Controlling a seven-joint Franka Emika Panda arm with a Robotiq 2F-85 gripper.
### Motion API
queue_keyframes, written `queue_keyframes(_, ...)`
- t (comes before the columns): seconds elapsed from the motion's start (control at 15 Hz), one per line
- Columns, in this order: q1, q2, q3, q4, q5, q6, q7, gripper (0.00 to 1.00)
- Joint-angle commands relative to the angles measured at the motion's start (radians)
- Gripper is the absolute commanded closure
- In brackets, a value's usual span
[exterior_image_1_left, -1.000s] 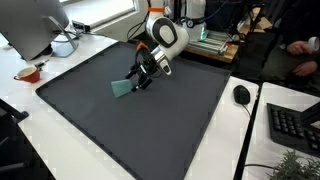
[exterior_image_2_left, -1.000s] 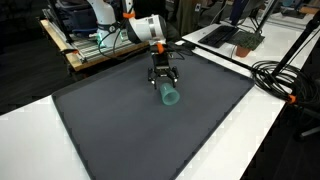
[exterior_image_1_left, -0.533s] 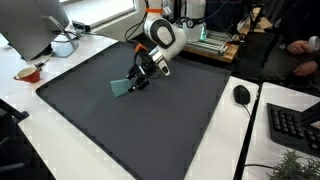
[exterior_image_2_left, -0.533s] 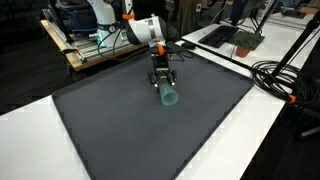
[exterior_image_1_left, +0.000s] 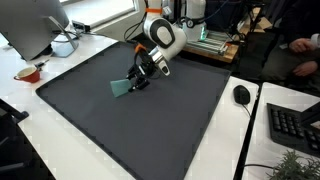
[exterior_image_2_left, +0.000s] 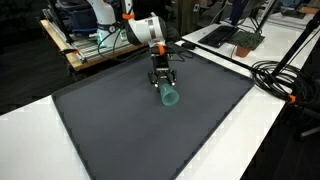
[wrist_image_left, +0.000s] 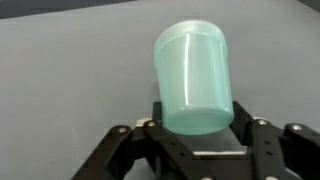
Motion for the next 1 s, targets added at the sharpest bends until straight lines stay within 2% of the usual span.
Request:
queue_keyframes(0.0,-0.004,-0.001,-0.003,0.006,-0.034,0.017,-0.007,0.59)
queue_keyframes(0.93,0.022,-0.12,0.013,-0.083,-0.078,0.011,0.002,0.59)
